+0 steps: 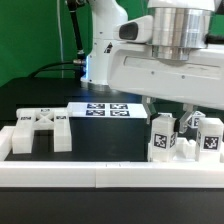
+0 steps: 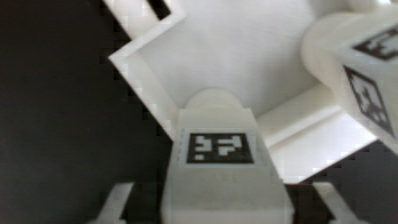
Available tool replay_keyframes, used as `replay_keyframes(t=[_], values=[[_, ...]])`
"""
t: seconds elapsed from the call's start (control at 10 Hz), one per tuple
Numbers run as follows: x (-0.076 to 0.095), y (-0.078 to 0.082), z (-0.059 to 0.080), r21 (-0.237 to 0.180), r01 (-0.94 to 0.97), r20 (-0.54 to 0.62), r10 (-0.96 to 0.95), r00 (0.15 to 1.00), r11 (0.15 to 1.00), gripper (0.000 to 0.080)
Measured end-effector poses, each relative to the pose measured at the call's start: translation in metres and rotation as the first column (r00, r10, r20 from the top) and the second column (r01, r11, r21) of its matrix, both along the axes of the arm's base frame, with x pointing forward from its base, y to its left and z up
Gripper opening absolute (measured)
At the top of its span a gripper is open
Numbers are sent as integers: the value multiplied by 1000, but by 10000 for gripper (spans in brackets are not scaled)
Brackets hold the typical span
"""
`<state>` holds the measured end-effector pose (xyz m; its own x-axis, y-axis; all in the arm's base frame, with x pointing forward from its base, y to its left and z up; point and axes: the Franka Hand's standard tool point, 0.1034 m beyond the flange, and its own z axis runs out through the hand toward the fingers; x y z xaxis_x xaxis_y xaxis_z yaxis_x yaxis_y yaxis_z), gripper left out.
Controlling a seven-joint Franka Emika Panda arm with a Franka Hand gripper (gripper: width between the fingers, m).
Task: Assemble chair
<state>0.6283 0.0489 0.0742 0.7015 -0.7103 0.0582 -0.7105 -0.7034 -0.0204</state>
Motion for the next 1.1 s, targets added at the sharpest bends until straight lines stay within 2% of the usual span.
replay_keyframes(t=[0.3,0.6,0.8,1.1], values=[[0,1,0,16,240,5,-240,971,971,291],[0,5,0,34,483,8,-483,875,875,291],[0,8,0,50,646,3,-647,763,762,291],[0,13,0,62,771,-6,-772,635,634,291]])
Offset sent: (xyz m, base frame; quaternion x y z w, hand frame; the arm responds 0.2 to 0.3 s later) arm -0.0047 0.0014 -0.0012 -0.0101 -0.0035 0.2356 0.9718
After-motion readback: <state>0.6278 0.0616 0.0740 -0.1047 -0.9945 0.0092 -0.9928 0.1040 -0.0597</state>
